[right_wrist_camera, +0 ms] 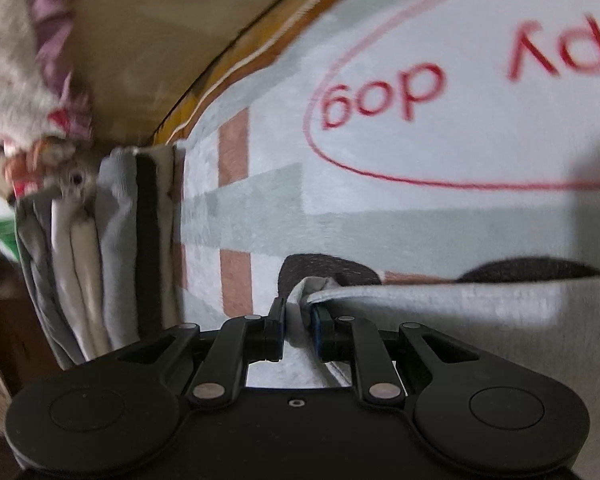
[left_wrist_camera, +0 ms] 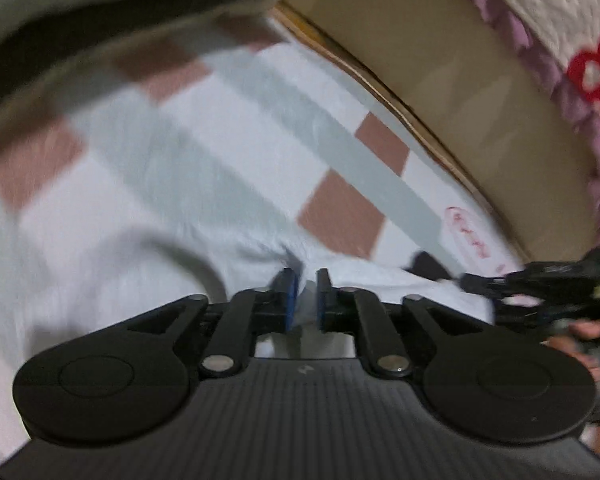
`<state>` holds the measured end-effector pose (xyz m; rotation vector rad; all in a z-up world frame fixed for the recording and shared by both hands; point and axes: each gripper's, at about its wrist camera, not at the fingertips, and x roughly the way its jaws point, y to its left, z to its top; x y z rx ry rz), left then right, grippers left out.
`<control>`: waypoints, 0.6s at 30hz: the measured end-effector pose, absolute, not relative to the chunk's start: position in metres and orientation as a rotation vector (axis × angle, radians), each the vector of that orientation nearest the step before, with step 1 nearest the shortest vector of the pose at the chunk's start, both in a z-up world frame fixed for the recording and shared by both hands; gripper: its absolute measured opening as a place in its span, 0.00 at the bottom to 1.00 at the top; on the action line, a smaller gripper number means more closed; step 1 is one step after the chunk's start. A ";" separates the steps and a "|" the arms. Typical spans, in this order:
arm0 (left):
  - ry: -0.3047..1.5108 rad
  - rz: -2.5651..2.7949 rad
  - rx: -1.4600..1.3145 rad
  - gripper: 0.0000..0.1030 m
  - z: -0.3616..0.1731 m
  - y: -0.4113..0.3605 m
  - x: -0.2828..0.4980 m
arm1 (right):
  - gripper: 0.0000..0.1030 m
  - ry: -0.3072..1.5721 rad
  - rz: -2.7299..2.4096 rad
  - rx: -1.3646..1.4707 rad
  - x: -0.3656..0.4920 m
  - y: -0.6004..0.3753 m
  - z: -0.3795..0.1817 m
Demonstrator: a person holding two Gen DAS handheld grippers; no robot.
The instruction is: Fold clothes
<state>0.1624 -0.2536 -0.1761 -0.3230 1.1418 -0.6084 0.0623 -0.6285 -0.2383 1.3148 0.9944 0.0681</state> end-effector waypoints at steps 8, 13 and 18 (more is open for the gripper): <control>1.235 -0.652 -0.343 0.47 -0.172 -0.247 0.122 | 0.19 1.009 0.066 1.296 0.065 -0.626 -0.235; 1.256 -0.728 -0.195 0.50 -0.178 -0.273 0.100 | 0.19 1.013 0.073 1.300 0.067 -0.628 -0.236; 1.245 -0.759 -0.080 0.02 -0.168 -0.284 0.090 | 0.22 1.018 0.081 1.289 0.069 -0.627 -0.236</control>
